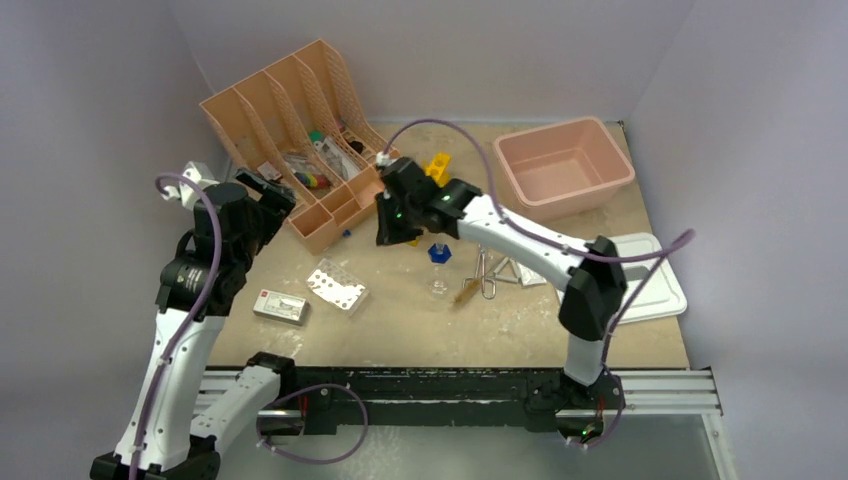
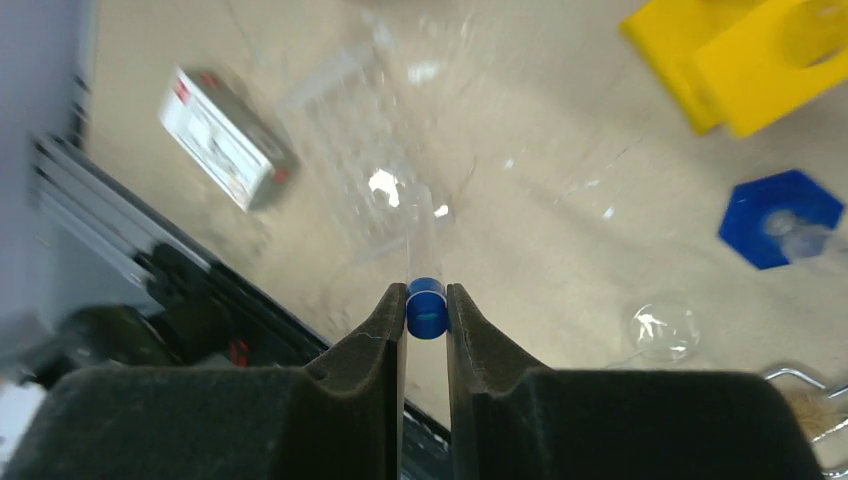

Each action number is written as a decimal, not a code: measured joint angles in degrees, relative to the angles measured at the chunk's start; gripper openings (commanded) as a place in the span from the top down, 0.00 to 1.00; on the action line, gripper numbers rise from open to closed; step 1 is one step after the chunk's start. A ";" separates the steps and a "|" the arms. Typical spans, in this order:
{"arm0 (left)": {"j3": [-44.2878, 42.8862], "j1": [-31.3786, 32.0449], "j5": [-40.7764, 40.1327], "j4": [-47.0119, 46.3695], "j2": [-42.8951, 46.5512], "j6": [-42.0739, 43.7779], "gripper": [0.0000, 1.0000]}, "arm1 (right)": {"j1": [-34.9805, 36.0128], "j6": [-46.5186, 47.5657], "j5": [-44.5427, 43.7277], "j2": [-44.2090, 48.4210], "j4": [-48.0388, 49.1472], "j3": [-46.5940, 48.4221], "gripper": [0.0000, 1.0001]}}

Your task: Organize the chemistry lab equipment

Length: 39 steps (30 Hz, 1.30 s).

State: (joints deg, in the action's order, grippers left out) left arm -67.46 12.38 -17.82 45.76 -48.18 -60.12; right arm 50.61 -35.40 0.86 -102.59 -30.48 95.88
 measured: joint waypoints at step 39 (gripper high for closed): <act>-7.63 0.00 -21.44 10.08 4.11 15.69 0.23 | 12.39 8.22 -9.25 -25.68 -22.80 25.90 0.88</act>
State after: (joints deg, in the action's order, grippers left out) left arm -75.09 12.38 -39.27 55.83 -44.07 -44.42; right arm 63.00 -27.18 -8.38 -128.27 -53.28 121.78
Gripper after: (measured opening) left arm 0.768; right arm 0.189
